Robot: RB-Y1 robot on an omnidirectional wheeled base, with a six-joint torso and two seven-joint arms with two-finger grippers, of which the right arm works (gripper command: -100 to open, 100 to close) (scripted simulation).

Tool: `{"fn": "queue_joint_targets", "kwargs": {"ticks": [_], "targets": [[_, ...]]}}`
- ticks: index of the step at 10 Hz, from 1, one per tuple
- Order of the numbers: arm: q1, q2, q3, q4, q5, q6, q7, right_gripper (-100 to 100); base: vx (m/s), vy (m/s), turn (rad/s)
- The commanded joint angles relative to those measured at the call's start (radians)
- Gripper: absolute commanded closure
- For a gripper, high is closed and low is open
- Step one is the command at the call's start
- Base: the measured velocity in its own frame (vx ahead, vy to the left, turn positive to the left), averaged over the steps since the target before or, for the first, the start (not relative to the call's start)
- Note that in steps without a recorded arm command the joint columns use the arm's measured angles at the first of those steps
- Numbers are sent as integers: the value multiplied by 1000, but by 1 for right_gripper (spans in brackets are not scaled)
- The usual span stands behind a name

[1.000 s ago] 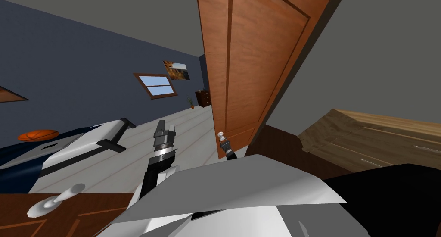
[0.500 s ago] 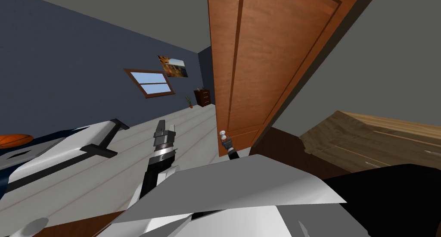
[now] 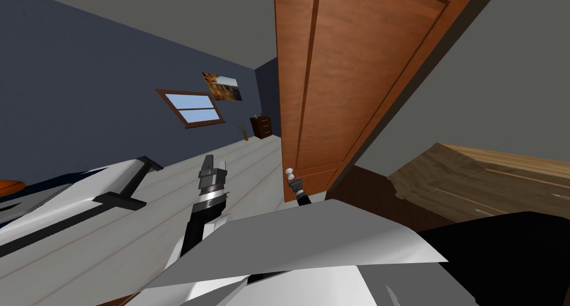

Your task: Push the door open

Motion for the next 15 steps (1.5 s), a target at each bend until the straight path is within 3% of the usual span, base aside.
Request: {"fn": "queue_joint_targets", "kwargs": {"ticks": [1,4,11,15], "targets": [[-5,-14,-34,8,-16,-9,4,100,83,74,-73],[-6,-16,-41,8,-21,-10,5,100,73,57,-12],[-13,-16,-103,10,-57,-16,16,100,106,81,-51],[-18,-6,-146,12,-82,-20,24,100,106,101,-55]]}}
